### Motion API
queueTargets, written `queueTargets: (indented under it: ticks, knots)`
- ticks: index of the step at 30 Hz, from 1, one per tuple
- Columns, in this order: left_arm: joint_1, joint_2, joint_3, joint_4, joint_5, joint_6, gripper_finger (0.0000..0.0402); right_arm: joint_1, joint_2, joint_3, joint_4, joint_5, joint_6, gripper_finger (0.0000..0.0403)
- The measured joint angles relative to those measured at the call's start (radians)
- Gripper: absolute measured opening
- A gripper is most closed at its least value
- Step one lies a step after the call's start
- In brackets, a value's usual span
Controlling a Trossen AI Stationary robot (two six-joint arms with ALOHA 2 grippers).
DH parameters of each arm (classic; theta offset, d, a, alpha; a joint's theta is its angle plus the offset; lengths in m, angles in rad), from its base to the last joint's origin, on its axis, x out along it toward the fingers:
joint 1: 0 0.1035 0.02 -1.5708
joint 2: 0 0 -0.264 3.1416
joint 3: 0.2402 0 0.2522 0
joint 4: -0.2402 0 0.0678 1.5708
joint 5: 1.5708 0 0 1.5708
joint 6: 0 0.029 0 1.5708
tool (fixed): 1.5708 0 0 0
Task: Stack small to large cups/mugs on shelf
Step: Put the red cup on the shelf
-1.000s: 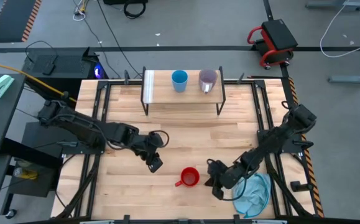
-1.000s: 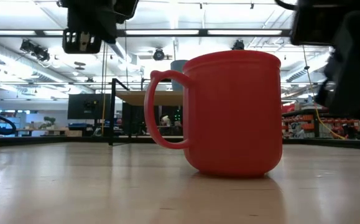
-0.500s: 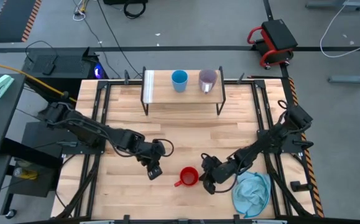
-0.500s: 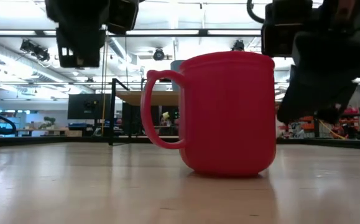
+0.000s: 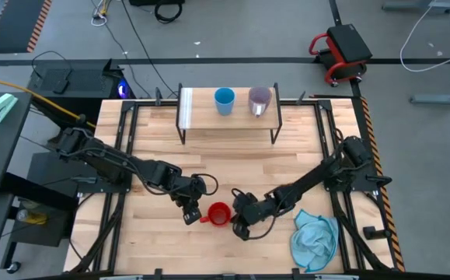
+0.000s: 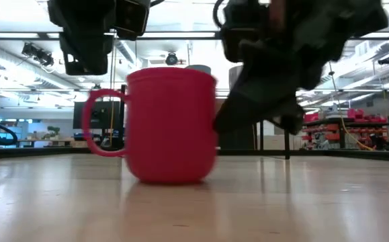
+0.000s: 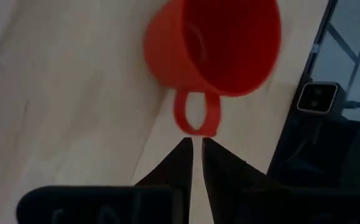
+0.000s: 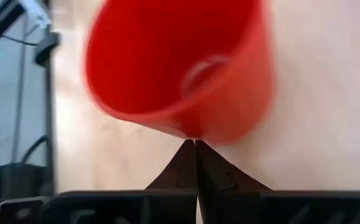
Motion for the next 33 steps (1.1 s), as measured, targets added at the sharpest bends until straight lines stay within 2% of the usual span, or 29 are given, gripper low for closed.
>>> queueTargets:
  ticks: [7, 15, 23, 27, 33]
  knots:
    - [0.001, 0.000, 0.000, -0.027, 0.001, 0.019, 0.0039, -0.089, -0.006, -0.006, -0.006, -0.005, -0.064, 0.0000]
    - [0.035, 0.001, 0.000, -0.090, 0.027, 0.053, 0.0044, -0.168, -0.007, -0.003, -0.005, -0.061, -0.112, 0.0001]
    - [0.039, 0.001, 0.000, -0.102, 0.061, 0.073, 0.0043, -0.096, -0.038, -0.003, -0.082, -0.069, -0.036, 0.0001]
    - [0.044, 0.001, 0.000, -0.096, 0.061, 0.094, 0.0045, -0.046, -0.040, -0.003, -0.046, -0.072, -0.031, 0.0001]
    - [0.051, 0.001, 0.000, -0.081, 0.061, 0.098, 0.0046, -0.075, -0.040, -0.003, -0.015, -0.070, -0.032, 0.0001]
